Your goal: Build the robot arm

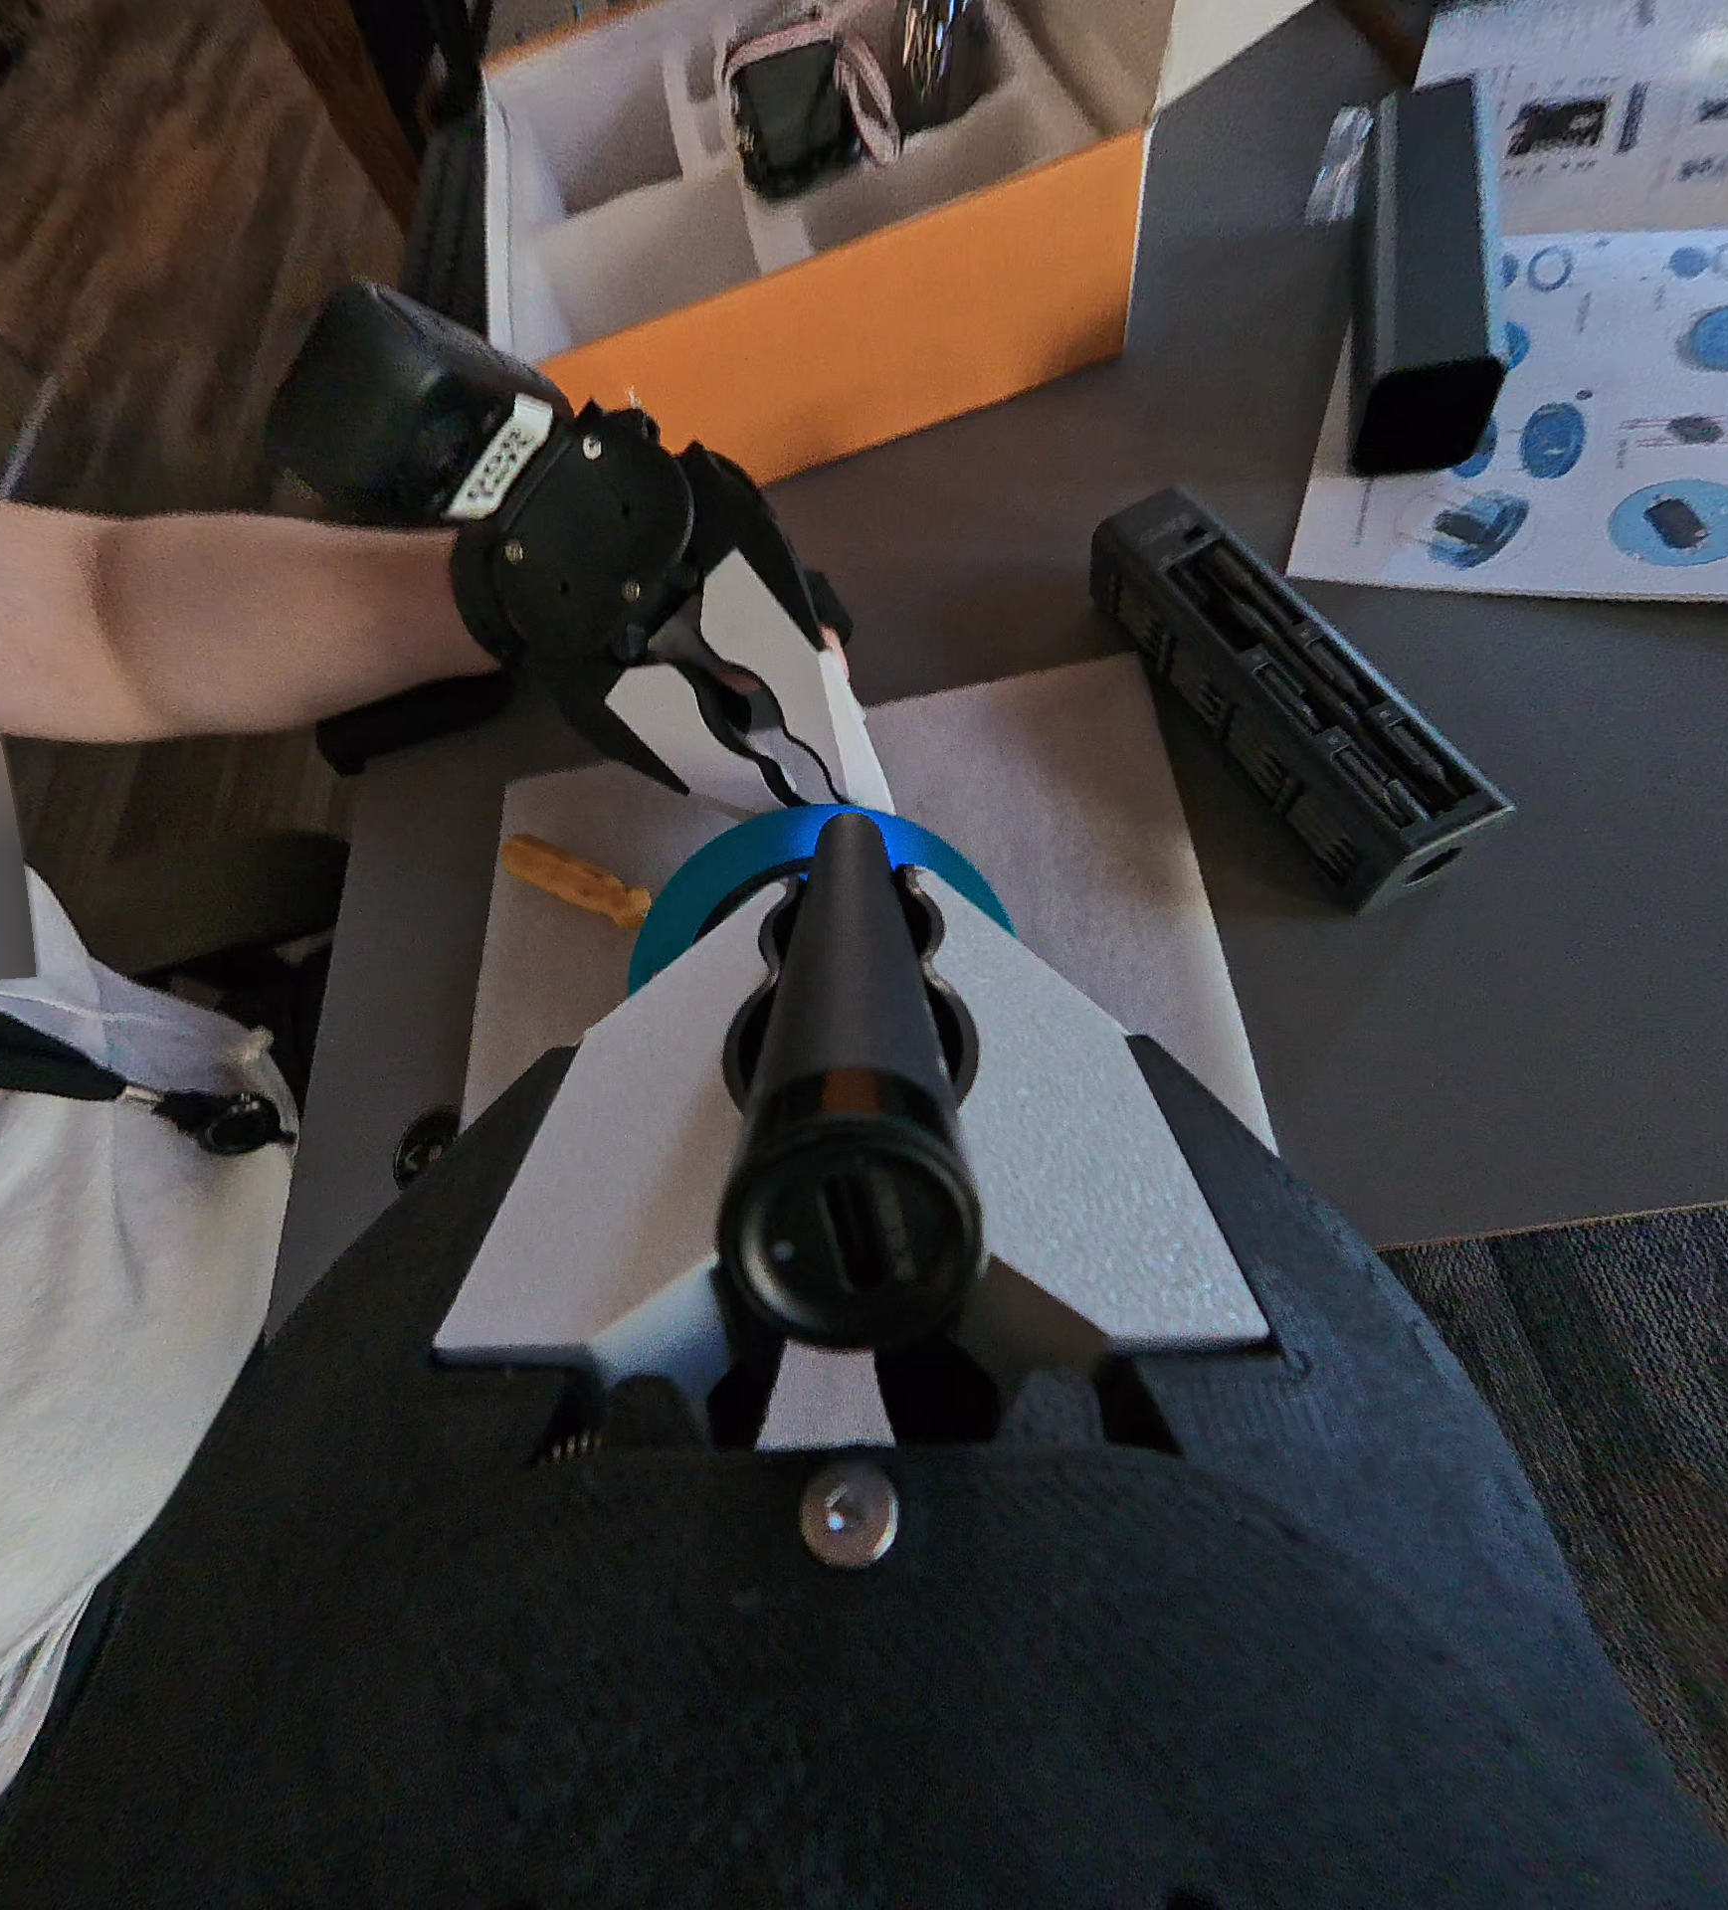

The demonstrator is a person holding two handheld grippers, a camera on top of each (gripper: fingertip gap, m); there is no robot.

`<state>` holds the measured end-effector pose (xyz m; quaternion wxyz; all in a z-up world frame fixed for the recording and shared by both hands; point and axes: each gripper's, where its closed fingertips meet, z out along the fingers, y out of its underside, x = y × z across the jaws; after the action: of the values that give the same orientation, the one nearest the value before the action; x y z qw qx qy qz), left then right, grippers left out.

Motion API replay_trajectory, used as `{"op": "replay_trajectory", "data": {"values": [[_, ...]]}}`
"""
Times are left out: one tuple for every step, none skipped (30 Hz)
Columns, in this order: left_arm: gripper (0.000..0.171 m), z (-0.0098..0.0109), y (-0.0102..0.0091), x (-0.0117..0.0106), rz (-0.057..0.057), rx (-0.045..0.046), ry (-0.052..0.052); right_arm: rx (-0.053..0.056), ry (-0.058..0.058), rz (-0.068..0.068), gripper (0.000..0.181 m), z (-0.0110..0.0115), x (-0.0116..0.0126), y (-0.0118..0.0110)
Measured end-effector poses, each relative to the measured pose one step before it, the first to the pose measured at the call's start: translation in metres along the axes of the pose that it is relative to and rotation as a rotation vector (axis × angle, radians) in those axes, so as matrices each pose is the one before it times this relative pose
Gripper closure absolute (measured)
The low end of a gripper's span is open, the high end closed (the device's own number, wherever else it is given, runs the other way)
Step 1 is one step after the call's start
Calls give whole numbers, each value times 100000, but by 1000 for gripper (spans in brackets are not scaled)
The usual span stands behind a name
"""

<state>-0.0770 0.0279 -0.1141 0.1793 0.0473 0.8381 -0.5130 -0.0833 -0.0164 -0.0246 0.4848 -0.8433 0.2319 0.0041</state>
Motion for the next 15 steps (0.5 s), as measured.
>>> {"op": "replay_trajectory", "data": {"values": [[167, 0, -73, 0, 89, 282, -77, 5411, 859, 1269, 164, -477, 107, -133], [166, 10, 20, -20, 166, -368, -297, 5864, 830, 2190, 164, -494, 140, -94], [166, 17, -6, -19, 103, -149, -318, 4728, 1134, 2632, 164, -516, 206, 119], [167, -6, -98, -1, 10, 268, -214, 2709, 1857, 2244, 164, -516, 293, 443], [167, -13, -140, 14, -18, 395, -268, 1278, 3505, 1516, 164, -501, 510, 663], [167, -21, -172, 8, 172, 461, -300, 757, 4282, 855, 164, -479, 574, 758], [167, -38, -200, 9, 273, 532, -314, 994, 4080, 739, 164, -433, 494, 745], [167, -27, -218, 12, 152, 583, -262, 2564, 4323, 1024, 164, -384, 495, 554], [167, -29, -193, -5, -161, 490, -109, 4608, 5361, 1107, 164, -336, 601, 316], [167, -4, -134, 9, -409, 265, 36, 5725, 6393, 1212, 164, -278, 609, 183], [167, -14, -96, 14, -319, 149, 70, 4746, 5434, 216, 165, -198, 259, 224], [167, -32, -79, 23, -40, 150, 43, 2166, 2001, -634, 165, -88, -399, 399], [167, -28, -50, 33, 20, 180, -85, -401, 3, -440, 164, -63, -734, 547], [167, -26, -14, 27, -46, 69, -145, -269, 561, -701, 164, -92, -618, 425], [167, -26, 17, 20, -54, -58, -92, 742, 1579, 439, 164, -207, -301, 246]]}}
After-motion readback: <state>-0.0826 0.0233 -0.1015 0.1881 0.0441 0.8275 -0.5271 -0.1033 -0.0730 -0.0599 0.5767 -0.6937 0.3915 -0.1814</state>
